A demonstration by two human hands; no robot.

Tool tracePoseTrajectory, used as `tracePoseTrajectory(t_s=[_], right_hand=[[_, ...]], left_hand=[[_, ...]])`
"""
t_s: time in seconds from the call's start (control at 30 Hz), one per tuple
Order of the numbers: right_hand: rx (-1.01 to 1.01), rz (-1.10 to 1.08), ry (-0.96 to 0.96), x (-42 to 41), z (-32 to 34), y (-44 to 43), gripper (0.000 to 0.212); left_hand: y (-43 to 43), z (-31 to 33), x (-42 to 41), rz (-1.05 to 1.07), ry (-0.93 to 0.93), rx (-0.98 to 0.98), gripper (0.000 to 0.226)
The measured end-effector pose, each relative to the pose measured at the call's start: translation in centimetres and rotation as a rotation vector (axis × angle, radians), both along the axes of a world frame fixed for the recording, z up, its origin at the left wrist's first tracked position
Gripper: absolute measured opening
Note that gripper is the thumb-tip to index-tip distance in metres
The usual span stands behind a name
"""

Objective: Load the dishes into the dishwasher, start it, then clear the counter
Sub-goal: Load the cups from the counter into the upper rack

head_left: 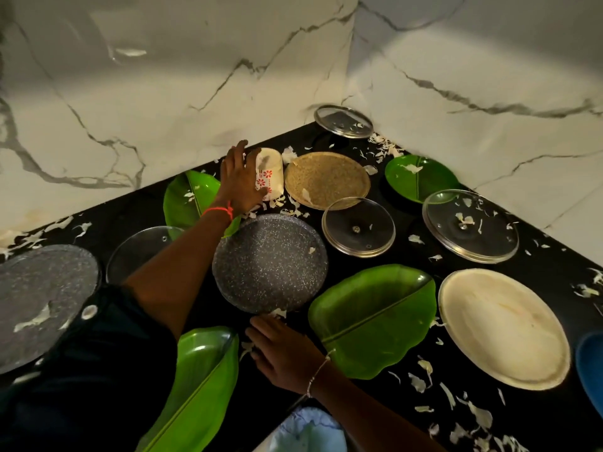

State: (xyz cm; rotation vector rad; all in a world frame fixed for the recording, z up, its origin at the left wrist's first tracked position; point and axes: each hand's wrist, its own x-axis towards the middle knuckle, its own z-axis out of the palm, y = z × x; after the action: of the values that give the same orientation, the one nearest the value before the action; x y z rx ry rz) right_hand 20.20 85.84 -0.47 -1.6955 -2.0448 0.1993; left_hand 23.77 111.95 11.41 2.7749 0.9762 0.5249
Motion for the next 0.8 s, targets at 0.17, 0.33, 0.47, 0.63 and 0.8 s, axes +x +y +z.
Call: tracePoseTrajectory(t_s=[0.17, 0.33, 0.47, 0.63, 0.8], right_hand=[[-0.076, 0.012, 0.069, 0.4, -0.1, 0.1, 0.046], [-0.089, 0.042, 0.055, 0.4, 0.1, 0.1, 0.054], [-0.098, 0.042, 0.134, 0.4, 0.4, 0.0, 0.055], [-0.112, 0.037, 0.177, 0.5, 0.4, 0.1, 0.056], [-0.112, 0.032, 0.171, 0.5, 0.7, 0.1, 0.057]], left_hand=[[2.2, 0.5, 1.7, 0.029, 0.065, -0.139, 0.088], [3.0, 0.1, 3.5, 0.020, 0.164, -0.276, 0.096], [3.3, -0.9, 4.9, 0.035, 0.193, -0.326, 0.099], [3.8, -1.1, 5.3, 0.114, 0.065, -0.352, 0.095], [3.8, -1.4, 4.6, 0.180, -0.102, -0.464, 0.097]])
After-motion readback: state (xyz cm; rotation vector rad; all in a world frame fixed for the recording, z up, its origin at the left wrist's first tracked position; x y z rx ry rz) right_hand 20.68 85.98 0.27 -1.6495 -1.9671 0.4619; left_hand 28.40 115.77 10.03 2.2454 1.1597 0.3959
